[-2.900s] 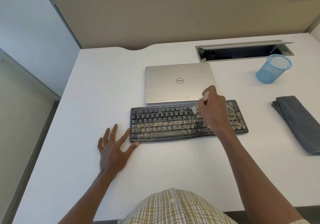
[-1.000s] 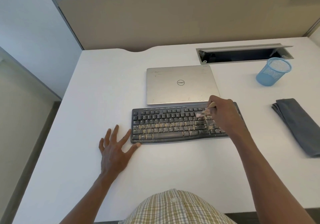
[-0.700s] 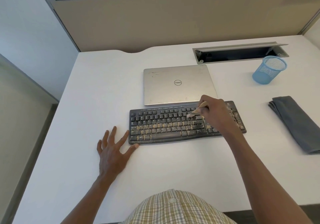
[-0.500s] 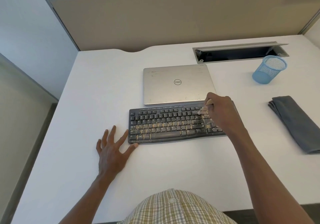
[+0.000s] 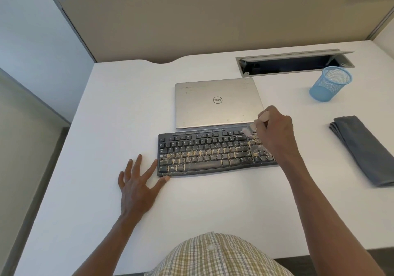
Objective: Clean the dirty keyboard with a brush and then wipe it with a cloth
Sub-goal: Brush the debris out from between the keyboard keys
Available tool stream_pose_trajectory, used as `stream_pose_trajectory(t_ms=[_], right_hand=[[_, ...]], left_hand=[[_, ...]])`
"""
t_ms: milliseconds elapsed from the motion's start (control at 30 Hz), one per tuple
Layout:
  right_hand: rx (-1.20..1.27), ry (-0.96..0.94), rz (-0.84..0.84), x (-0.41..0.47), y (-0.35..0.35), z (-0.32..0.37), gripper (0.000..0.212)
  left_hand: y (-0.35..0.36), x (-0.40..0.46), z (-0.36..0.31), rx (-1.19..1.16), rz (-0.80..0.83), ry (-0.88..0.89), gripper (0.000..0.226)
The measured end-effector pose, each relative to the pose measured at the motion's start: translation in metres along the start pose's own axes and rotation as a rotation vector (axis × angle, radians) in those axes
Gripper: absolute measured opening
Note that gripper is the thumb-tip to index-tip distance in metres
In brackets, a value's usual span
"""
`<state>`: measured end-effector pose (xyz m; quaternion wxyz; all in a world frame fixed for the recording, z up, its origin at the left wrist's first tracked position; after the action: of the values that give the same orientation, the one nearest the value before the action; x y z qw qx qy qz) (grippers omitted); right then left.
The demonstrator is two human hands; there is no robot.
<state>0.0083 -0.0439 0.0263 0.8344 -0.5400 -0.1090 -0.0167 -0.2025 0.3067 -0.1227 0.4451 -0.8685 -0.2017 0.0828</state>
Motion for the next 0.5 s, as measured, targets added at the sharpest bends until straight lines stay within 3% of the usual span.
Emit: stream_pose_trajectory(t_ms=[100, 367, 500], right_hand=[[0.023, 0.047, -0.063, 0.001, 0.007, 0.007, 0.009], [-0.047, -0.007, 0.04, -0.007, 0.036, 0.016, 0.009], [0.002, -0.011, 0.011, -0.004, 0.032, 0.019, 0.007]], left_hand=[[0.0, 0.0, -0.001, -0.003, 0.0, -0.002, 0.075], [0.0, 0.001, 0.001, 0.004, 0.0, -0.002, 0.075], [0.0, 0.001, 0.0, 0.005, 0.003, 0.0, 0.075]])
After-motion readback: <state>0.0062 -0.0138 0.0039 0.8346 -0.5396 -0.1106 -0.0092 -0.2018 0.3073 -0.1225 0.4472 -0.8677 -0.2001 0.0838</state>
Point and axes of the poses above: each hand's wrist, its own x-axis towards the middle knuckle, its own y-axis out of the palm, z = x × y, the point moved 7 cm from there along x, towards the middle knuckle, and after that the axes turned 15 degrees about -x, right-handed, at the moved point
